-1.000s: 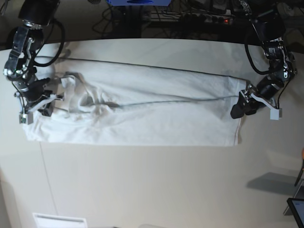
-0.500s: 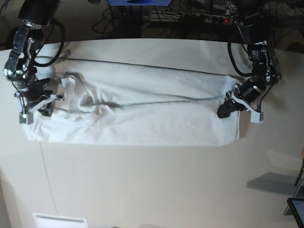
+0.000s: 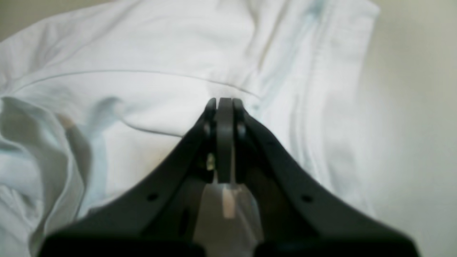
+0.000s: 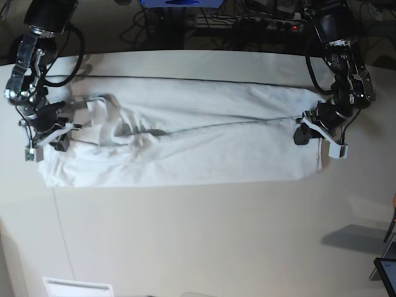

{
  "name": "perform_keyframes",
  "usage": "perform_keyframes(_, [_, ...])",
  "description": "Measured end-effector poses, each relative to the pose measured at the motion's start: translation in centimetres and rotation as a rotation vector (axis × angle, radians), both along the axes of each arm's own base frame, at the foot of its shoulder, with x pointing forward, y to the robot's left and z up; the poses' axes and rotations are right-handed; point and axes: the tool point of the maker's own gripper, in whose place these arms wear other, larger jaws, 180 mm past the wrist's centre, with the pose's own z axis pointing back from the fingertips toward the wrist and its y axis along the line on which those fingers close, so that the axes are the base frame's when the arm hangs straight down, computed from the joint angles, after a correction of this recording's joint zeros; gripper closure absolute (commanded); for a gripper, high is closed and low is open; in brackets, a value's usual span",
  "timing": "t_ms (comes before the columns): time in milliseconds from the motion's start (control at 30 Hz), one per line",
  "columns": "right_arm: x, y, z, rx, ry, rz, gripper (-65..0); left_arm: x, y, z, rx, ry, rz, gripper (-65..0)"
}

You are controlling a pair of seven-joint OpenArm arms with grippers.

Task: Fold the T-shirt properly
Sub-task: 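Hold the shirt ends with both grippers and stretch the rectangle flat, then grasp one shirt end with the left gripper and fold it toward the right gripper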

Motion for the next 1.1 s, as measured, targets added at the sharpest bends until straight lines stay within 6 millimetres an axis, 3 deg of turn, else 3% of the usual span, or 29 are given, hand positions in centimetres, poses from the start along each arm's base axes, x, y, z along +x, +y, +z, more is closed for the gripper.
perform_keyframes(133, [0.0, 0.0, 0.0, 0.001, 0.000, 0.000, -1.7, 1.5, -1.4, 3.2, 0.017, -0.081, 0.025, 0.0])
perform_keyframes(367, [0.0, 0.1, 0.0, 0.003, -0.001, 0.000, -1.7, 2.0, -7.7, 4.7, 0.013, -0.089, -0.090, 0.0])
perform_keyframes(600, [0.0, 0.1, 0.0, 0.004, 0.000, 0.000, -1.7, 2.3, -13.7, 5.3, -0.013, -0.099, -0.229, 0.0])
perform_keyframes(967, [0.0, 0.1, 0.0, 0.005, -0.002, 0.000, -1.7, 2.3, -21.0, 5.3, -0.094, -0.073, -0.326, 0.0])
perform_keyframes(1100, [0.0, 0.1, 0.0, 0.005, -0.002, 0.000, -1.7, 1.7, -22.7, 4.8, -0.122, -0.053, -0.351, 0.0])
